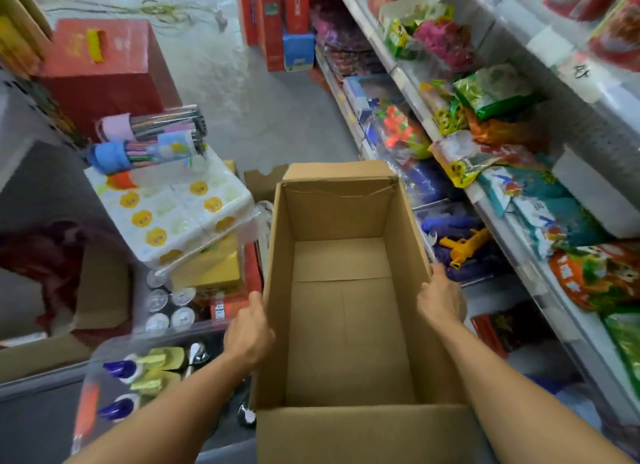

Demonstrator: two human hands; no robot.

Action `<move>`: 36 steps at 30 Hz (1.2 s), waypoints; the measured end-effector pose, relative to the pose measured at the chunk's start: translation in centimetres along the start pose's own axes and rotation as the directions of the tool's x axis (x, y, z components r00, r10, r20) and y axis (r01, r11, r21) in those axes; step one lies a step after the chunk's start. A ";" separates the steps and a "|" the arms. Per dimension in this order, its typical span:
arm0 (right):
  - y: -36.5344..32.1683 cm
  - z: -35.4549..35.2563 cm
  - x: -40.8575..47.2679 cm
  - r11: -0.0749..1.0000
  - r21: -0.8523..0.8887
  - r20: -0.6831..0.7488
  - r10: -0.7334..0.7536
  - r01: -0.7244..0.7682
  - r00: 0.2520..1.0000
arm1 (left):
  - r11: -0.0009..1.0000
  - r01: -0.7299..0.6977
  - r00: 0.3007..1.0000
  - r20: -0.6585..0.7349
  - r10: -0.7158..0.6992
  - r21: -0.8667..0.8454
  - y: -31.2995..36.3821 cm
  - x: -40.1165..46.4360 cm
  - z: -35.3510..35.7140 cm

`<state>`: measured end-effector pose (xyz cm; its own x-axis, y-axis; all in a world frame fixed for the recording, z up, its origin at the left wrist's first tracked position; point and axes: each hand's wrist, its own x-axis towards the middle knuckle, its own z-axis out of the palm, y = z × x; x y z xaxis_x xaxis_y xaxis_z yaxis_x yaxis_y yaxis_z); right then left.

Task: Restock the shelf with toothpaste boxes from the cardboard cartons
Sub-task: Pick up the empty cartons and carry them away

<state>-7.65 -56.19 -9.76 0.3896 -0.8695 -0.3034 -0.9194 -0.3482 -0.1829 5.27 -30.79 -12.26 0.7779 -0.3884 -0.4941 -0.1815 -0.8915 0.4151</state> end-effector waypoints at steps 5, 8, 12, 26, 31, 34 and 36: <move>-1.7 3.1 3.5 0.997 -0.020 0.022 -0.079 0.080 0.997 | 0.996 0.088 0.996 -0.001 -0.088 -0.016 -1.0 2.5 1.5; -2.1 5.6 5.3 0.992 0.010 0.053 -0.127 0.127 0.990 | 0.987 0.159 0.987 -0.009 -0.159 -0.013 -1.4 3.5 2.9; -1.7 8.4 7.5 0.984 0.081 0.076 -0.163 0.157 0.984 | 0.973 0.229 0.972 -0.058 -0.228 0.015 -1.4 4.7 4.8; 0.7 15.2 11.6 0.990 0.092 0.388 -0.138 0.111 0.911 | 0.963 0.258 0.966 -0.038 -0.256 0.074 -1.8 6.5 11.1; 1.9 15.5 11.8 0.986 0.092 0.472 -0.164 0.137 0.866 | 0.933 0.343 0.939 -0.044 -0.340 0.107 -1.2 7.0 11.4; 1.7 15.5 12.3 0.988 0.096 0.448 -0.154 0.124 0.881 | 0.934 0.345 0.938 -0.039 -0.343 0.090 -1.5 7.3 11.7; 1.7 15.6 12.3 0.988 0.100 0.439 -0.150 0.118 0.886 | 0.933 0.353 0.935 -0.043 -0.351 0.067 -1.7 7.2 12.0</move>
<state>-3.64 -61.99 -28.38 0.5063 -0.5640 -0.6523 -0.8572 -0.4115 -0.3096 3.99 -34.91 -25.69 0.8174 -0.0403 -0.5746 0.0649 -0.9848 0.1613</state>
